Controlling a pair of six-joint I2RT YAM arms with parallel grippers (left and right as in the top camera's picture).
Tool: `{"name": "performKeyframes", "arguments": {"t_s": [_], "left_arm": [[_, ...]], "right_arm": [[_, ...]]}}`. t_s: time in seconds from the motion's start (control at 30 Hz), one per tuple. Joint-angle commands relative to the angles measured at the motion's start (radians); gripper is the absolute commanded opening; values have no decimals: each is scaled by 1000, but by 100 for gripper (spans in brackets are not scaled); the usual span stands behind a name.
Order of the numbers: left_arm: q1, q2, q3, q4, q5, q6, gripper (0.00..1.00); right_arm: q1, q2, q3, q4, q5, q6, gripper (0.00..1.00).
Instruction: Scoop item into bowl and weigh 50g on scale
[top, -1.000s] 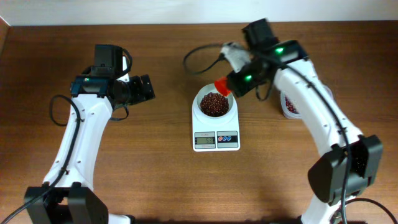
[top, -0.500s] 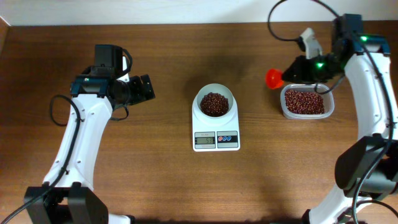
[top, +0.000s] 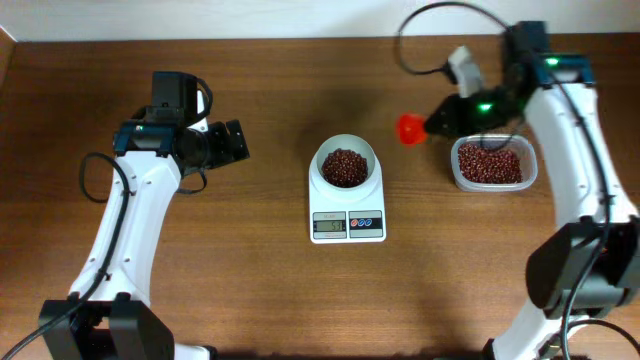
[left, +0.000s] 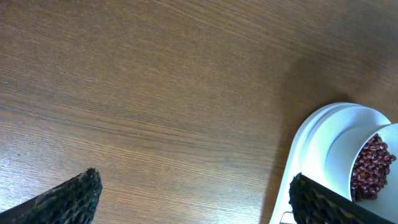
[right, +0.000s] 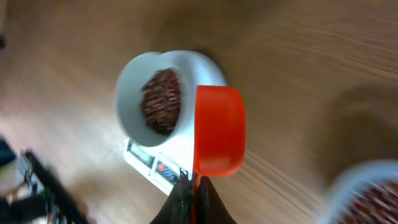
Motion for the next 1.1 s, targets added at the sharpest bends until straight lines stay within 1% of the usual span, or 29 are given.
{"name": "performKeyframes", "arguments": {"t_s": [0.0, 0.07, 0.13, 0.33, 0.43, 0.5, 0.8, 1.07], "left_arm": [[-3, 9, 5, 2, 7, 4, 99], [-3, 9, 5, 2, 7, 4, 99], [-3, 9, 5, 2, 7, 4, 99], [-3, 9, 5, 2, 7, 4, 99], [-3, 9, 5, 2, 7, 4, 99], [-3, 9, 5, 2, 7, 4, 99], [-3, 9, 5, 2, 7, 4, 99], [-3, 9, 5, 2, 7, 4, 99]], "right_arm": [[120, -3, 24, 13, -15, -66, 4], [178, -3, 24, 38, 40, -75, 4], [247, -3, 24, 72, 129, -138, 4], [401, 0, 23, 109, 459, -140, 4], [452, 7, 21, 124, 549, -141, 4], [471, 19, 21, 133, 561, -141, 4], [471, 83, 21, 142, 560, -140, 4], [471, 97, 20, 161, 560, -141, 4]]}}
